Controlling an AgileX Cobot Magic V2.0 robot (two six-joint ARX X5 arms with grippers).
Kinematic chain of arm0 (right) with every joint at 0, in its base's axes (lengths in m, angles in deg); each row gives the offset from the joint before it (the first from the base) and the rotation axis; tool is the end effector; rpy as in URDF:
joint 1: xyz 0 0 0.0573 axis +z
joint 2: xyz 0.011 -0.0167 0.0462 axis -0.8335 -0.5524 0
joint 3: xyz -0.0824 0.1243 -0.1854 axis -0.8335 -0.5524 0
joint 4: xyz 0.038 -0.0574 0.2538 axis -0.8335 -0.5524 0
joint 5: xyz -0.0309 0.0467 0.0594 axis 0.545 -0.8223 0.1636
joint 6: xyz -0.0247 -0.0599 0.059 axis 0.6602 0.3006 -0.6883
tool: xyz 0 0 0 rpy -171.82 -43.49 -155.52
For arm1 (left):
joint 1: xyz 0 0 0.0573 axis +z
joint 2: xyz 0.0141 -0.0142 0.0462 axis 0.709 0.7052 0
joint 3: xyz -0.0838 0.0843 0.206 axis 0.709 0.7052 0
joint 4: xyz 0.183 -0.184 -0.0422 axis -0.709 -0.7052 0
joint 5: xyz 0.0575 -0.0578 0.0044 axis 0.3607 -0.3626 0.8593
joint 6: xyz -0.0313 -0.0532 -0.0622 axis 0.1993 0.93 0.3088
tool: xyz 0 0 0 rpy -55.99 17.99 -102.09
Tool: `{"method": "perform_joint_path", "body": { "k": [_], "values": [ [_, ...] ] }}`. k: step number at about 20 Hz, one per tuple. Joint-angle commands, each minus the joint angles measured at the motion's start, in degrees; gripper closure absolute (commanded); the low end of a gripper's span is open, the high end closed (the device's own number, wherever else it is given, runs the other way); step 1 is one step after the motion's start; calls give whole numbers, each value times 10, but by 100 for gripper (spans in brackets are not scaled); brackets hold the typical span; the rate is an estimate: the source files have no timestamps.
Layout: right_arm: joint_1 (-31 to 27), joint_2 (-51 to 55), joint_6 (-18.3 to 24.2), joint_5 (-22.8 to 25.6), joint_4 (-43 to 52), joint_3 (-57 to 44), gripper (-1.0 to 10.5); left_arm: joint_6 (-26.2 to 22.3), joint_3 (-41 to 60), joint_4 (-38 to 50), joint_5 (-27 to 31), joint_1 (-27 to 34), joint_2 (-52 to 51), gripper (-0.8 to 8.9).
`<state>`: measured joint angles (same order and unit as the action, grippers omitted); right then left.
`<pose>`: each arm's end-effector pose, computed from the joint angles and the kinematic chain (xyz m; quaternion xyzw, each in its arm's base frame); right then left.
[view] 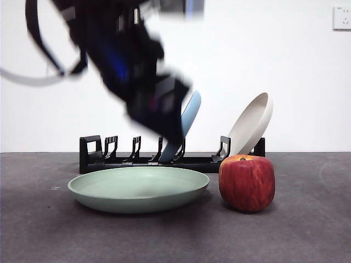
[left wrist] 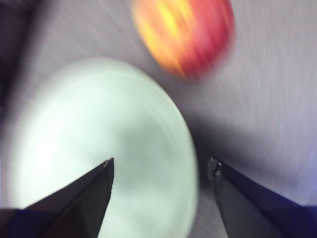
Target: Take the green plate from the plate rack,put the plate on the table,take the apple from the table,put the apple in the plate
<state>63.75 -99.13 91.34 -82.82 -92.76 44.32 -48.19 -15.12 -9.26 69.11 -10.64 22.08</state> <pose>0.1856 0.0692 0.2752 0.0590 0.3750 0.3654 0.8499 0.2058 -0.2654 0.1636 0.3636 0.2712 -0.3558 0.8171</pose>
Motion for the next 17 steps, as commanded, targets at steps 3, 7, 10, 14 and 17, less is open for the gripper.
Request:
{"method": "perform_joint_path", "body": {
  "k": [3,7,10,14,17],
  "values": [
    [43,-73,-1,10,79,2,346,74,-70,-95,-5,-2,-87,490],
    [125,-180,13,113,147,2,342,121,-132,-174,-19,-2,-152,491],
    [170,-259,29,188,186,2,339,150,-166,-229,-34,-2,-184,491],
    [198,-337,29,212,237,2,339,171,-180,-273,-67,-2,-212,491],
    [210,-382,37,248,246,2,339,192,-180,-299,-97,-2,-221,491]
  ]
}}
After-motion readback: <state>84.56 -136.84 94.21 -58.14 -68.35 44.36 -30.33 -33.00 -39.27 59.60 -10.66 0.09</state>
